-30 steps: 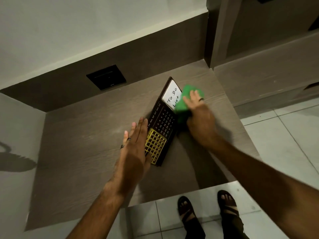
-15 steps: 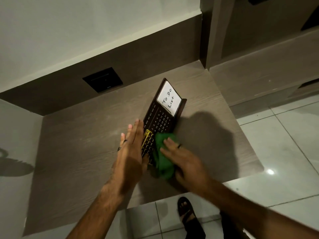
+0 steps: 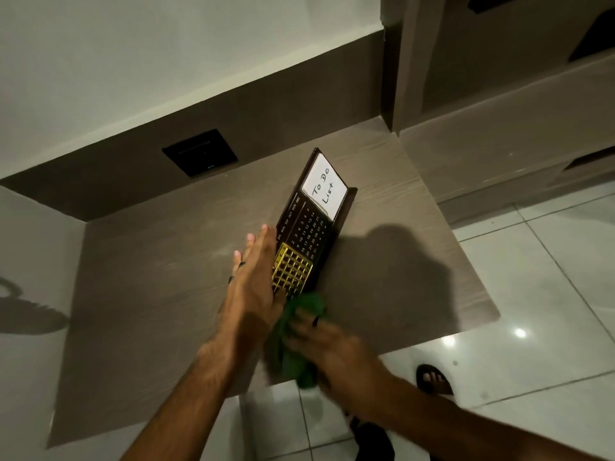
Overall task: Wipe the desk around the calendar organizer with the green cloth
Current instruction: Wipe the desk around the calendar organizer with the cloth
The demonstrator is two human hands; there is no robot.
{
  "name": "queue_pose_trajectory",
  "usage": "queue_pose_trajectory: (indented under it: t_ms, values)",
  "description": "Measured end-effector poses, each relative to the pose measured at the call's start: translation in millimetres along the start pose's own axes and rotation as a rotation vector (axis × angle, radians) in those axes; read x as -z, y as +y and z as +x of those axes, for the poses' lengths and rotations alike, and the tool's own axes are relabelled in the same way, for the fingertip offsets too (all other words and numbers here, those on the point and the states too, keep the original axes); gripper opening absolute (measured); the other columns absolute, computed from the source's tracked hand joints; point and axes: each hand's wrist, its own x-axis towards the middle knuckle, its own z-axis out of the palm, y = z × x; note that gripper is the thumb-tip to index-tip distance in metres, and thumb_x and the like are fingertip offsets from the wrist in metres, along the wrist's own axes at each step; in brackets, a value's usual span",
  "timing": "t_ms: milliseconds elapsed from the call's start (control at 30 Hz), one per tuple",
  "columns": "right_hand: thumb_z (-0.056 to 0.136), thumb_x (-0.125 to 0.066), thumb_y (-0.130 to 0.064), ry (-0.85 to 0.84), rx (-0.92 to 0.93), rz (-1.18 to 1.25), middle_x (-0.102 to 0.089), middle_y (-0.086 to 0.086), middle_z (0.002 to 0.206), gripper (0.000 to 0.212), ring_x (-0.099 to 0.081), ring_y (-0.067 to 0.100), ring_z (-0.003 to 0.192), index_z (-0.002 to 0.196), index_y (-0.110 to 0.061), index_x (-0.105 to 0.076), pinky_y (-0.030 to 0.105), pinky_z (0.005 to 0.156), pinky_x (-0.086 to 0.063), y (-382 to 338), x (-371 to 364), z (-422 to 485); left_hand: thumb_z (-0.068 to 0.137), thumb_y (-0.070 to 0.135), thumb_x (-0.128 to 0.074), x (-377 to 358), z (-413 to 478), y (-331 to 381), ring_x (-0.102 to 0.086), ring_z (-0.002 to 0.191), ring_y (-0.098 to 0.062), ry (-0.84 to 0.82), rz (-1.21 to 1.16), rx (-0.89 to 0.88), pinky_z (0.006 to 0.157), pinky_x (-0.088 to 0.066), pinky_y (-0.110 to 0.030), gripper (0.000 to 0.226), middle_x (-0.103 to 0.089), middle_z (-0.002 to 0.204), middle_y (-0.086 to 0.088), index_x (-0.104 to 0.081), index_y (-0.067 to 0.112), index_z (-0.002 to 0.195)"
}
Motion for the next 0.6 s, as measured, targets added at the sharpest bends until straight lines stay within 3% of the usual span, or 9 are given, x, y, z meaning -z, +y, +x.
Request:
queue_pose_trajectory:
  t_ms: [100, 200, 267, 333, 400, 467, 533, 567, 600]
  values:
    - [0.079, -0.062, -0.004, -0.139, -0.119, 0.301, -0.049, 0.002, 0.146, 0.062, -0.044, 0.017, 0.135, 0.139, -0.017, -0.05, 0.036, 0.112, -0.037, -1.3, 11.4, -12.4, 0.078, -0.007, -0.064, -2.6, 0.2, -2.8, 0.005, 0.147, -0.013, 0.002, -0.022, 0.027, 0.121, 0.003, -0.041, 0.106, -0.005, 0.162, 0.002, 0.004, 0.026, 0.152]
    - [0.077, -0.057, 0.005, 0.144, -0.308, 0.443, -0.053, 0.003, 0.142, 0.063, -0.048, 0.011, 0.131, 0.137, -0.014, -0.052, 0.028, 0.111, -0.037, 12.8, 46.1, 6.7, 0.078, 0.001, -0.07, -4.1, -1.1, -6.7, 0.003, 0.147, -0.014, 0.05, -0.032, 0.042, 0.119, 0.005, -0.04, 0.104, -0.011, 0.162, 0.0, -0.002, 0.027, 0.153]
    - [0.077, -0.057, 0.009, 0.356, -0.346, 0.419, -0.059, 0.007, 0.134, 0.064, -0.061, 0.009, 0.114, 0.135, -0.016, -0.054, 0.023, 0.095, -0.051, 27.2, 69.6, 23.8, 0.075, 0.008, -0.077, -6.0, -6.6, -11.1, 0.002, 0.146, -0.013, 0.089, -0.066, 0.089, 0.117, 0.005, -0.039, 0.11, -0.012, 0.159, 0.004, -0.003, 0.029, 0.153]
    - [0.082, -0.056, 0.007, 0.525, -0.411, 0.374, -0.065, 0.011, 0.122, 0.06, -0.067, 0.014, 0.092, 0.135, -0.021, -0.053, 0.015, 0.077, -0.052, 38.7, 81.6, 36.6, 0.071, 0.011, -0.082, -11.1, -11.8, -14.3, -0.002, 0.146, -0.013, 0.142, -0.132, 0.146, 0.118, 0.002, -0.042, 0.113, -0.015, 0.155, 0.009, -0.006, 0.028, 0.153]
    - [0.083, -0.055, 0.004, 0.591, -0.425, 0.331, -0.064, 0.014, 0.123, 0.06, -0.064, 0.024, 0.102, 0.136, -0.022, -0.05, 0.028, 0.088, -0.053, 37.0, 76.3, 44.5, 0.071, 0.01, -0.082, -16.7, -16.8, -16.4, -0.007, 0.148, -0.016, 0.142, -0.188, 0.166, 0.12, -0.003, -0.049, 0.105, -0.024, 0.156, 0.002, -0.018, 0.023, 0.152]
    - [0.08, -0.052, 0.001, 0.408, -0.21, 0.247, -0.05, 0.014, 0.143, 0.065, -0.048, 0.026, 0.131, 0.141, -0.019, -0.044, 0.05, 0.104, -0.045, 21.2, 56.4, 48.4, 0.071, 0.037, -0.082, -21.0, -23.2, -21.0, -0.016, 0.149, -0.019, 0.102, -0.236, 0.132, 0.122, -0.009, -0.05, 0.093, -0.032, 0.157, -0.002, -0.033, 0.022, 0.149]
    - [0.076, -0.051, -0.007, 0.115, 0.106, 0.014, -0.034, 0.011, 0.155, 0.069, -0.024, 0.028, 0.146, 0.144, -0.016, -0.041, 0.051, 0.113, -0.033, 12.6, 36.0, 49.4, 0.066, 0.073, -0.067, -19.5, -28.4, -20.7, -0.023, 0.148, -0.014, 0.088, -0.261, 0.067, 0.123, -0.015, -0.044, 0.096, -0.032, 0.157, 0.003, -0.04, 0.027, 0.146]
    - [0.075, -0.053, -0.007, 0.071, 0.209, -0.069, -0.033, 0.01, 0.155, 0.071, -0.021, 0.031, 0.146, 0.144, -0.015, -0.041, 0.051, 0.112, -0.034, 19.3, 35.1, 54.7, 0.07, 0.074, -0.063, -15.8, -29.7, -19.3, -0.022, 0.147, -0.012, 0.103, -0.282, 0.068, 0.123, -0.013, -0.036, 0.093, -0.03, 0.159, 0.004, -0.038, 0.027, 0.146]
    - [0.073, -0.057, -0.001, 0.086, 0.216, -0.088, -0.034, 0.01, 0.154, 0.072, -0.022, 0.035, 0.145, 0.143, -0.014, -0.044, 0.053, 0.11, -0.037, 30.3, 39.9, 62.5, 0.078, 0.062, -0.064, -14.3, -26.4, -17.8, -0.019, 0.148, -0.012, 0.107, -0.311, 0.064, 0.122, -0.009, -0.025, 0.083, -0.026, 0.16, 0.002, -0.036, 0.026, 0.148]
